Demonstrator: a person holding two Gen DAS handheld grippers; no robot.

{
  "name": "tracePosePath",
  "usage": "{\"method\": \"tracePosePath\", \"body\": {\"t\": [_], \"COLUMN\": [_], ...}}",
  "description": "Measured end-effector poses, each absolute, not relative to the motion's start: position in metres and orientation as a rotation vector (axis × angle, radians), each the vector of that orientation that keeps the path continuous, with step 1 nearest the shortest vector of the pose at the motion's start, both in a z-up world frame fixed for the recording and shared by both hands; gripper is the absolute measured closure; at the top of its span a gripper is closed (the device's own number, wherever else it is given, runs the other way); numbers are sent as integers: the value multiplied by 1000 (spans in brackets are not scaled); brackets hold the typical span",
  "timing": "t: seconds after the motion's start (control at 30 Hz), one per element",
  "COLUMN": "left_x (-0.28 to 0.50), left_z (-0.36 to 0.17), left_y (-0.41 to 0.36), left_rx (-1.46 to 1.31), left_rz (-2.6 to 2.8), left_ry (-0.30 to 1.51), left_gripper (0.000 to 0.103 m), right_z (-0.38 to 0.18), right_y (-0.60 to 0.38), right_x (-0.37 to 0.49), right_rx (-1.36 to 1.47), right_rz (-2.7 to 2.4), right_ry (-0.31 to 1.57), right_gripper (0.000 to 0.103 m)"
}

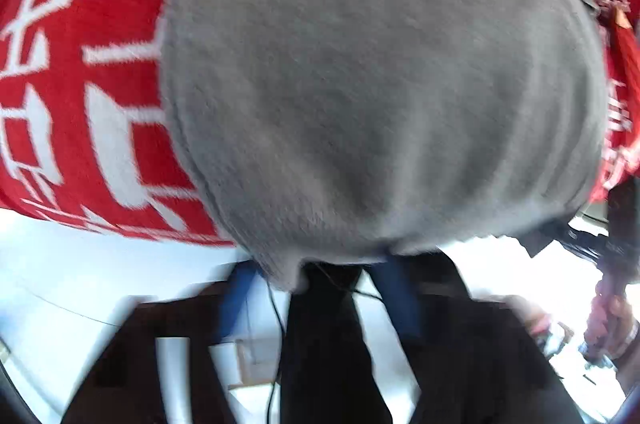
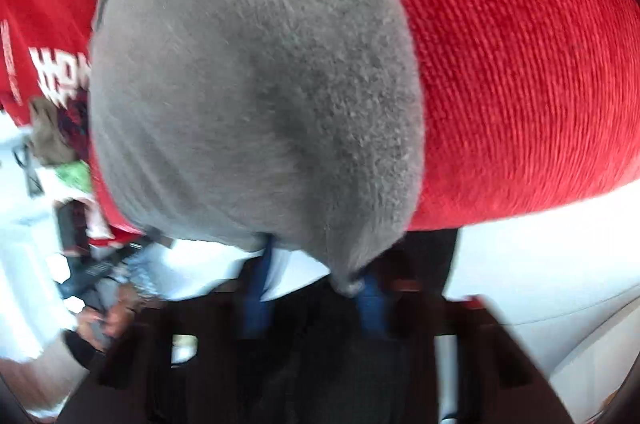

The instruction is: Fold small clothes

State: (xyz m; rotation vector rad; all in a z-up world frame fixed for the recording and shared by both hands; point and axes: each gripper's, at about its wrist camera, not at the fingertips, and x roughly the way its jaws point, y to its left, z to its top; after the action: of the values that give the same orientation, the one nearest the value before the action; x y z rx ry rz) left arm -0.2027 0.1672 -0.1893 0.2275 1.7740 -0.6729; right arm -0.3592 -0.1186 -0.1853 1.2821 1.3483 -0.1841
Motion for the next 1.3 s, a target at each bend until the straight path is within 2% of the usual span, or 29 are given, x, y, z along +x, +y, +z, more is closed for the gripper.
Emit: {"method": "tracePosePath", "body": {"t": [0.03, 0.3, 0.57, 1.03, 1.3], "left_x": [-204, -191, -105, 49, 131], "left_z": [-184, -116, -52, -16, -50], "left_y": [167, 157, 132, 36, -21], "left_rx": [202, 23, -93, -109, -50], "left_rz": [-712, -913, -936, -921, -766], "left_ry": [1782, 1708, 1561, 1321, 1272], "left_gripper": [89, 89, 89, 89, 89], "right_z": [-180, -119, -74, -24, -66], "right_y": [-120, -138, -177, -309, -387], "right_x": [-361, -344, -301, -174, -113], "right_rx": [1296, 1455, 1489, 1381, 1415], "right_rz": [-179, -18, 34, 72, -46], "right_ry": [1325, 1085, 880, 727, 755], "right_gripper": [97, 98, 98, 98, 98]}}
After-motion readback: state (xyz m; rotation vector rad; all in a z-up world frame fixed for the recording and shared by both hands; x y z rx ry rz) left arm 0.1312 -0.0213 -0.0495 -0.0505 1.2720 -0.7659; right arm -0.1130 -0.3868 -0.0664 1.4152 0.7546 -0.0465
